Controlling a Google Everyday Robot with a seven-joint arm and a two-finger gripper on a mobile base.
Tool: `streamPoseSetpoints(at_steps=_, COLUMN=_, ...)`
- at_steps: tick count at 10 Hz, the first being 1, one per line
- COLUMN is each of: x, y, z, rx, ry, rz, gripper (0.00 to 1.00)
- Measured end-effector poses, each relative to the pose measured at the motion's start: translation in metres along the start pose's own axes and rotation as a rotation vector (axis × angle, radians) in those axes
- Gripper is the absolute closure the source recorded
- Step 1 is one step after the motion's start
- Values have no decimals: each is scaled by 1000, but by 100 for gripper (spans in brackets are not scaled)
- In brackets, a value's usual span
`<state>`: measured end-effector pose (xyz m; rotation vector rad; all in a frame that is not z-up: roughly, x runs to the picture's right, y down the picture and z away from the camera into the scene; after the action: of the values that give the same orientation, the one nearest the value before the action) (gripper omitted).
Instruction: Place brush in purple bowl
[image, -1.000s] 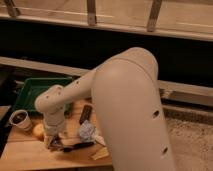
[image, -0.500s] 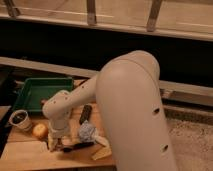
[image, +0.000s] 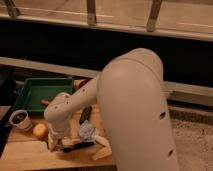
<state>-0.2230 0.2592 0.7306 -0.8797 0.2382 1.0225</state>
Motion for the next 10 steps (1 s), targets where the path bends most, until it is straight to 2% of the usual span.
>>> streamPoseSetpoints(at_steps=1, x=0, y=1, z=0, rx=-1, ry=2, rz=-5, gripper=35)
streamPoseSetpoints(at_steps=3, x=1, y=2, z=2, rx=27, ry=18, rz=-16, gripper=35)
streamPoseSetpoints(at_steps=6, x=2, y=-1, z=10, rx=47, ry=31, rz=-17, gripper=35)
streamPoseSetpoints(at_steps=10, x=6, y=-5, z=27, rx=29, ry=45, rz=-2, gripper=35)
